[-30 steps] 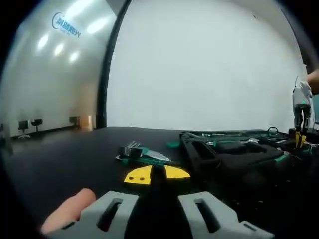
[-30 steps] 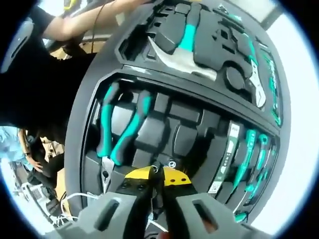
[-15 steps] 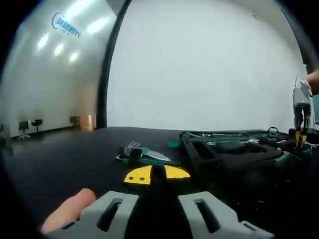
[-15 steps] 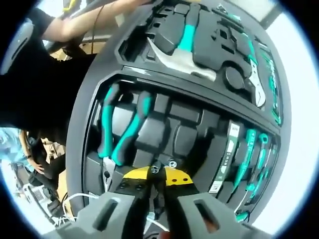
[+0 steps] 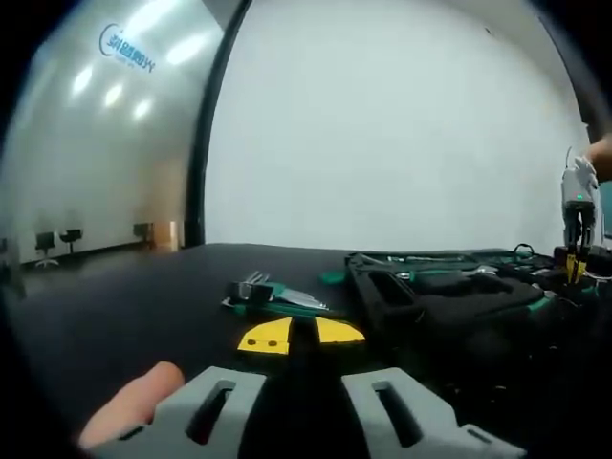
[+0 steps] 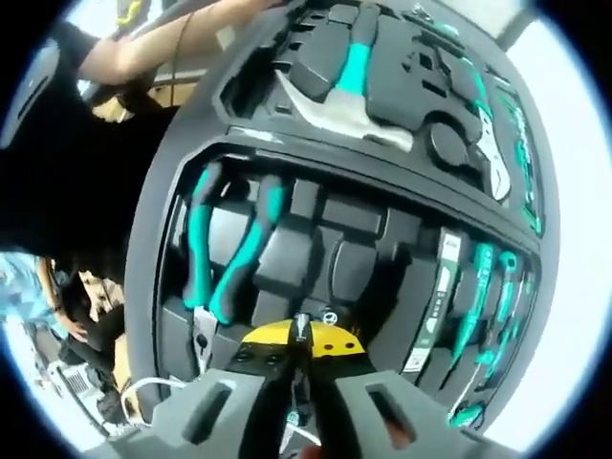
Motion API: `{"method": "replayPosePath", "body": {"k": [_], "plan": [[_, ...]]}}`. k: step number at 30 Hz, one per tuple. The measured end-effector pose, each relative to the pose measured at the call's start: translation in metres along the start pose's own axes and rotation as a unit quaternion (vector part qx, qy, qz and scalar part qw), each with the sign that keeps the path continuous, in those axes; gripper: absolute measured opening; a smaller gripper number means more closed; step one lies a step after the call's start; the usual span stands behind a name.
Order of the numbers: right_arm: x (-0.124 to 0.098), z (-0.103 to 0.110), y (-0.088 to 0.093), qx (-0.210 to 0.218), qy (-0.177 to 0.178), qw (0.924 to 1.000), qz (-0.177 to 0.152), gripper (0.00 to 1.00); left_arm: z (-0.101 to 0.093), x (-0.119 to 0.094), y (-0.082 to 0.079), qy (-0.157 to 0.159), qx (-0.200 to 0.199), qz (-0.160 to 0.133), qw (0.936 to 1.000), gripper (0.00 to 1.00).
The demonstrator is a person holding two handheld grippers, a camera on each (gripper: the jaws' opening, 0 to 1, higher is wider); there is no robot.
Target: Pick up the tools and put them into their designated positions in the toolbox.
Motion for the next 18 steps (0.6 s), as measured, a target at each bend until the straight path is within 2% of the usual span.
{"method": "replayPosePath", "body": {"k": [1, 3, 5, 7, 9, 10, 12, 13, 15, 16, 17, 18], "plan": [[-0.002, -0.004, -0.003, -0.029, 0.019, 0.9994, -0.003, 0.0, 0.0, 0.0, 0.0, 0.0, 0.0, 0.0, 1.0, 0.09], [-0.004, 0.0, -0.001, -0.01, 0.01, 0.9999, 0.004, 0.0, 0.0, 0.0, 0.0, 0.0, 0.0, 0.0, 1.0, 0.09], [-0.007, -0.001, -0.001, -0.015, 0.011, 0.9998, 0.003, 0.0, 0.0, 0.0, 0.0, 0.0, 0.0, 0.0, 1.0, 0.09], [-0.008, -0.005, 0.0, 0.008, 0.019, 0.9994, 0.027, 0.02, 0.0, 0.0, 0.0, 0.0, 0.001, 0.0, 1.0, 0.09], [-0.007, -0.006, -0.001, 0.024, 0.01, 0.9992, 0.031, 0.07, 0.0, 0.0, 0.0, 0.0, 0.001, 0.0, 1.0, 0.09], [-0.005, -0.005, -0.002, 0.04, -0.008, 0.9985, 0.036, 0.07, 0.0, 0.0, 0.001, 0.0, 0.001, 0.0, 1.0, 0.09], [-0.002, -0.008, -0.004, 0.047, -0.021, 0.9981, 0.035, 0.08, 0.0, 0.0, 0.001, -0.001, 0.0, 0.0, 1.0, 0.09], [0.0, -0.008, -0.002, 0.067, -0.028, 0.9962, 0.047, 0.08, 0.0, -0.001, 0.001, -0.001, 0.0, 0.0, 1.0, 0.09], [0.001, -0.013, -0.003, 0.115, -0.051, 0.9908, 0.051, 0.06, 0.0, 0.0, 0.001, -0.001, 0.0, -0.001, 1.0, 0.09], [0.002, -0.013, 0.0, 0.16, -0.059, 0.9839, 0.053, 0.05, 0.0, 0.001, 0.001, -0.001, 0.0, -0.001, 1.0, 0.09], [0.004, -0.017, 0.001, 0.184, -0.063, 0.9798, 0.049, 0.05, 0.0, 0.002, 0.001, -0.001, 0.0, 0.0, 1.0, 0.09], [0.002, -0.02, 0.002, 0.187, -0.079, 0.9779, 0.049, 0.05, 0.0, 0.001, 0.001, -0.001, 0.0, -0.001, 1.0, 0.09]]}}
Point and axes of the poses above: the point that each gripper's makers call its tool centre point, and the gripper's own axes: x roughly forward along the fingers, z roughly to its left, y roughly out of its underside, the point moved 8 cm from there along -x, roughly backward along the fingers, and after that the axes turned 8 degrees about -y, right-handed, at the moved point
